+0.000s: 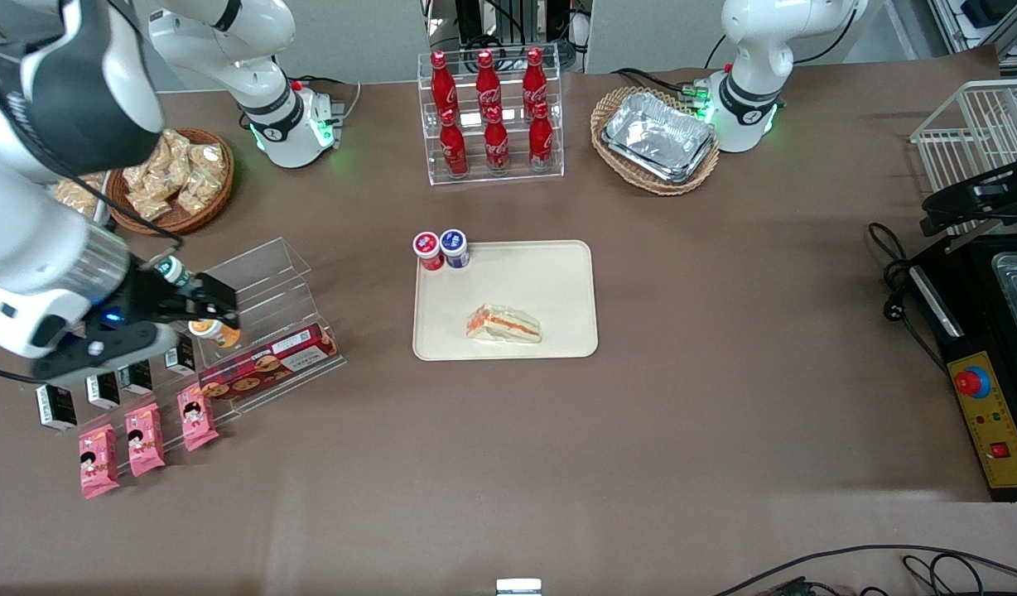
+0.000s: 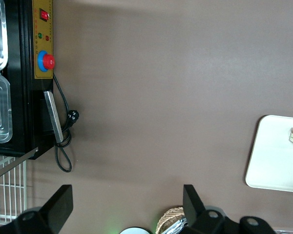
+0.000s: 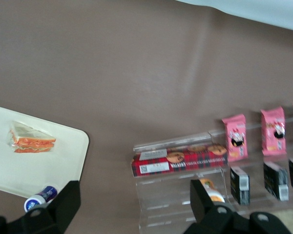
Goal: Place sandwich on tray
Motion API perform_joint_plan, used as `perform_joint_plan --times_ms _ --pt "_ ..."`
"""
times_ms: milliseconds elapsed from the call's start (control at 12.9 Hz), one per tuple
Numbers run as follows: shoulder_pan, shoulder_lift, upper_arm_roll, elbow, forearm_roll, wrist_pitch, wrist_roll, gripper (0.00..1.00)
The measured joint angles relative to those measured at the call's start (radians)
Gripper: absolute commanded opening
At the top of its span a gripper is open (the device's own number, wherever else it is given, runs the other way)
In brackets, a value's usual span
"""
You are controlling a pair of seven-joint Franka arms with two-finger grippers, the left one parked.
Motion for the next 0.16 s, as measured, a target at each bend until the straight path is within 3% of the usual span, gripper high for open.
perform_joint_plan --times_ms 155 --pt "0.000 -0.032 -0.028 0.002 0.000 -0.053 0.070 1.00"
